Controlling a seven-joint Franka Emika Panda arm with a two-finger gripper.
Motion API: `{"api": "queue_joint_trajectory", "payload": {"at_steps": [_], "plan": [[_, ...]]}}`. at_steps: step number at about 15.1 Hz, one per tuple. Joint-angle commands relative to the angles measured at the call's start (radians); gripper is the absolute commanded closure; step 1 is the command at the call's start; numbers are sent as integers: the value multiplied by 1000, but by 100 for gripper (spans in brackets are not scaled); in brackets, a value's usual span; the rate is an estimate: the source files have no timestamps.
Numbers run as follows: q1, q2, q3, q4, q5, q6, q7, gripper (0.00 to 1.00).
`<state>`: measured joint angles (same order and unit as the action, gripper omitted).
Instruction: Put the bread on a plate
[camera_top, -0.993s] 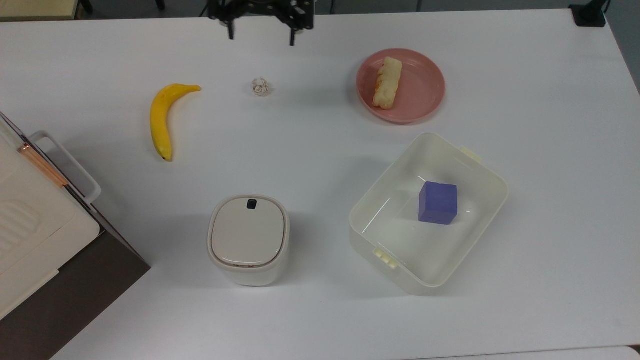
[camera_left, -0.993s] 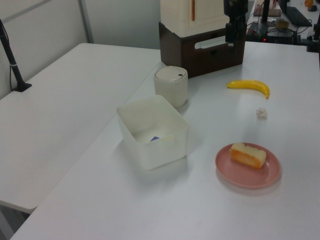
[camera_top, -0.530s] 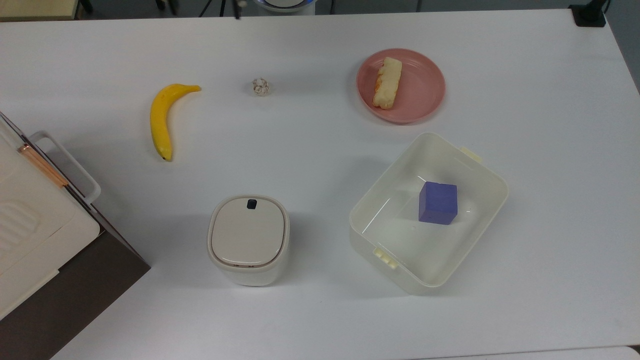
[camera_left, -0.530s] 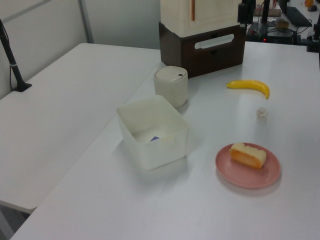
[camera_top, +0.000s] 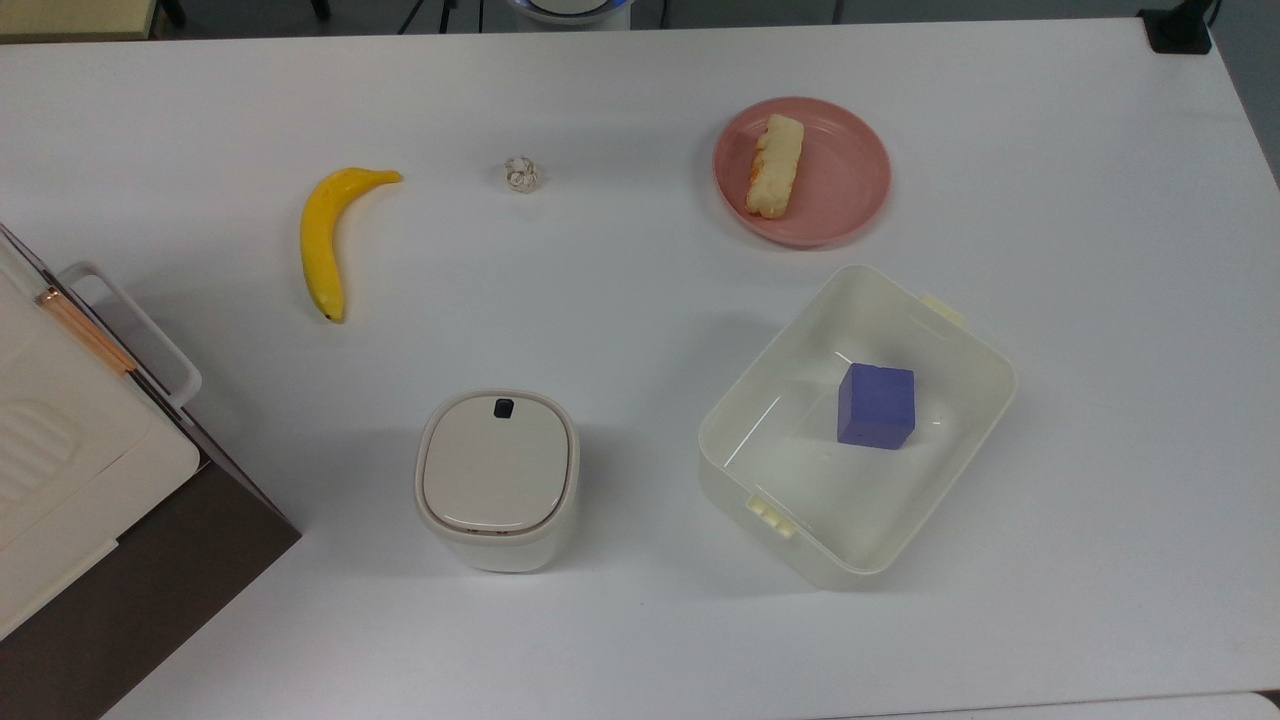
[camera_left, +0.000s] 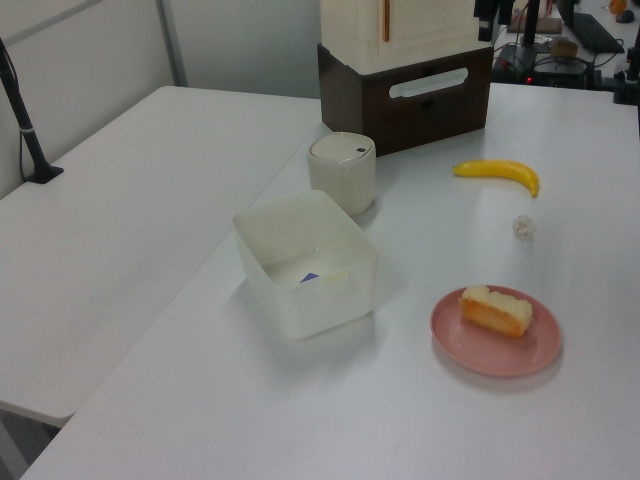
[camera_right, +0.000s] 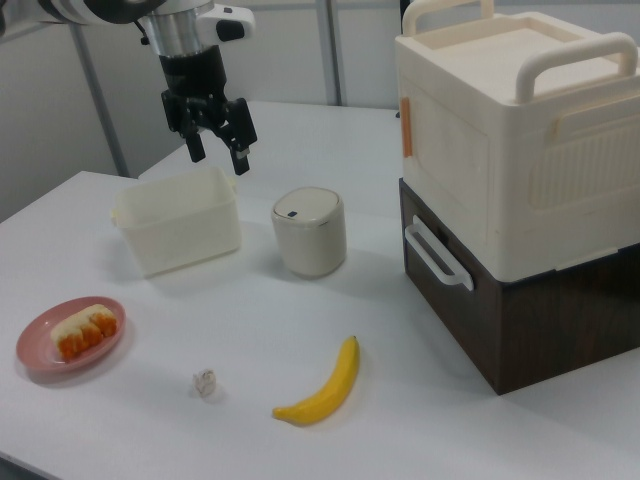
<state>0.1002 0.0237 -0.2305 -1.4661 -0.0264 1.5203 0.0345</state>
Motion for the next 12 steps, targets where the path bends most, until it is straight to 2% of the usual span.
{"api": "queue_joint_trajectory", "payload": {"at_steps": [1, 12], "plan": [[16, -8, -1, -37, 22, -12, 22, 0], [16, -8, 0, -43, 25, 37, 22, 0]]}}
